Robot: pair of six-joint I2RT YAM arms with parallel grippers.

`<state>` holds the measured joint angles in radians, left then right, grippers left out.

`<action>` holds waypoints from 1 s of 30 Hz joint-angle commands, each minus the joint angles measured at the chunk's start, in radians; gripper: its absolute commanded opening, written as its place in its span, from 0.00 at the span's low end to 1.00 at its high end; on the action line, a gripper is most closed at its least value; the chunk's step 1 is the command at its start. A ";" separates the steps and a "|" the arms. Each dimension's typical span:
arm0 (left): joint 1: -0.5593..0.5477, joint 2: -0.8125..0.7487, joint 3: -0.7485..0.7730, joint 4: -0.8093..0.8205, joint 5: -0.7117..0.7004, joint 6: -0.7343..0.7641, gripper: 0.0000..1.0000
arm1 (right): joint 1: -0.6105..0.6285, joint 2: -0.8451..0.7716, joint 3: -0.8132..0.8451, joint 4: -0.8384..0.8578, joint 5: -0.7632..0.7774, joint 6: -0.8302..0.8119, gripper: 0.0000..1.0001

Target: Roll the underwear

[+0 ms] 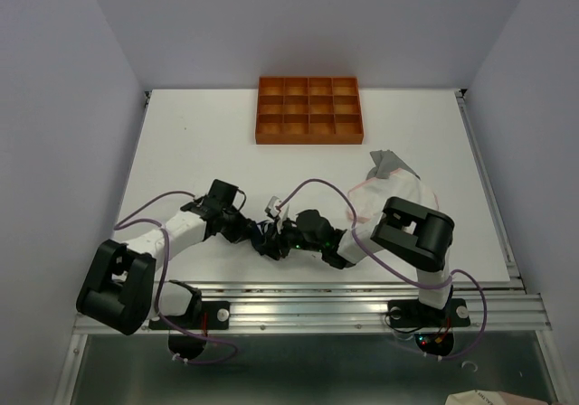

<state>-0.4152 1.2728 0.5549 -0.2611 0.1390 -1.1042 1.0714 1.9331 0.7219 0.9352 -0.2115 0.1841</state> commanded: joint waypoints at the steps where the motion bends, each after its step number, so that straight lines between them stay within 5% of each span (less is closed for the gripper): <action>1: -0.025 -0.032 -0.012 -0.058 -0.076 -0.029 0.00 | -0.014 -0.045 0.022 0.014 -0.063 -0.035 0.53; 5: -0.039 -0.059 -0.021 -0.066 -0.117 -0.055 0.00 | -0.033 -0.112 0.036 -0.003 -0.081 -0.058 0.64; 11: -0.042 -0.078 -0.015 -0.055 -0.166 -0.051 0.00 | -0.103 -0.178 0.057 0.030 -0.051 -0.003 0.69; 20: -0.042 -0.081 -0.009 -0.020 -0.164 -0.039 0.00 | -0.252 -0.123 0.315 -0.188 0.352 0.316 0.76; 24: -0.046 -0.124 -0.045 0.022 -0.174 -0.082 0.00 | -0.261 -0.203 0.294 -0.426 0.559 0.398 0.81; 30: -0.057 -0.159 -0.046 0.014 -0.205 -0.068 0.00 | -0.261 -0.247 0.468 -1.063 0.420 0.400 0.79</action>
<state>-0.4610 1.1454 0.5167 -0.2577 -0.0154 -1.1736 0.8001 1.7203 1.0725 0.2909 0.2142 0.5526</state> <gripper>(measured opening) 0.172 0.786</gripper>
